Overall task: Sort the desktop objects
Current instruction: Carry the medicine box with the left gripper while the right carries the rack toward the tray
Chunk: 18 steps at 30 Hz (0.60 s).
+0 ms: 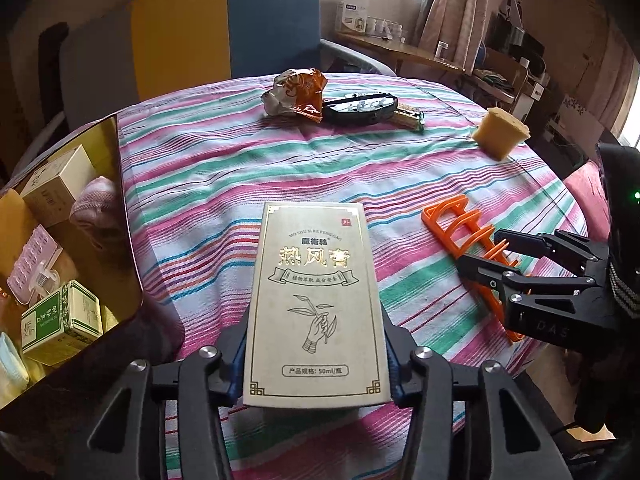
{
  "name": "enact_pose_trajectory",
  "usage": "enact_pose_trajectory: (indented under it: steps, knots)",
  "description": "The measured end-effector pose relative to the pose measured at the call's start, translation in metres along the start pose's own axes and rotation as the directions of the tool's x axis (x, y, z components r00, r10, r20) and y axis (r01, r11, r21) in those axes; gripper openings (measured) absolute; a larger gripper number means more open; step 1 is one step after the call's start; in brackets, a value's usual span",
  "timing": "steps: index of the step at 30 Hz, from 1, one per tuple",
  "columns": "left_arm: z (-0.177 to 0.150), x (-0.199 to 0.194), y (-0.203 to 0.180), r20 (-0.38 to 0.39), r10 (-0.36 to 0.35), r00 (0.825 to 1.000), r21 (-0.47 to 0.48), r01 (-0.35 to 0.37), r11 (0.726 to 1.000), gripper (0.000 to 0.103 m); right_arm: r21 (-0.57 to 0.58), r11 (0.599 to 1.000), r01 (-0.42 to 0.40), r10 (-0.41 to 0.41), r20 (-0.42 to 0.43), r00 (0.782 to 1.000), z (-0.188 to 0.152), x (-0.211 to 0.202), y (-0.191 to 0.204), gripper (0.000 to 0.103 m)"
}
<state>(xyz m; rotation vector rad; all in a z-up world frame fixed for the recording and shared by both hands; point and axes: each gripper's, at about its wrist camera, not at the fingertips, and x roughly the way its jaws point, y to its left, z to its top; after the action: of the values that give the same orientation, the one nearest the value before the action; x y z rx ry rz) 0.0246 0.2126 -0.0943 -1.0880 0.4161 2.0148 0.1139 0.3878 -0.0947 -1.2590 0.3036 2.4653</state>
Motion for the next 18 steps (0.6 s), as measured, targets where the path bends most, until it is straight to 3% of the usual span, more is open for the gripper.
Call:
enact_pose_trajectory:
  steps: [4, 6, 8, 12, 16, 18]
  knots:
    - [-0.004, -0.002, -0.001, 0.008, -0.005, 1.0, -0.013, 0.005, 1.0, 0.051, -0.018, 1.0, 0.004, -0.004, 0.0, 1.0, 0.001, 0.0, 0.003, 0.054]
    - [-0.006, -0.004, -0.002, 0.01, -0.008, 1.0, -0.019, 0.008, 1.0, 0.051, -0.018, 1.0, -0.007, 0.007, -0.007, 1.0, 0.0, -0.001, 0.004, 0.054]
    - [-0.006, -0.004, -0.001, 0.011, -0.008, 1.0, -0.03, 0.009, 1.0, 0.051, 0.002, 1.0, -0.025, 0.025, -0.014, 1.0, -0.002, -0.002, 0.002, 0.066]
    - [-0.008, -0.007, 0.0, 0.01, -0.011, 1.0, -0.049, 0.011, 0.999, 0.051, -0.007, 1.0, -0.017, 0.017, -0.015, 1.0, -0.007, -0.005, 0.004, 0.068]
    - [-0.011, -0.014, 0.0, 0.023, -0.012, 1.0, -0.061, 0.014, 0.998, 0.051, -0.026, 1.0, -0.002, 0.002, 0.0, 1.0, -0.012, -0.01, 0.005, 0.05]
    - [-0.011, -0.02, 0.001, 0.038, -0.01, 0.999, -0.06, 0.012, 0.998, 0.051, -0.027, 1.0, -0.002, 0.002, -0.001, 1.0, -0.013, -0.011, 0.005, 0.05]
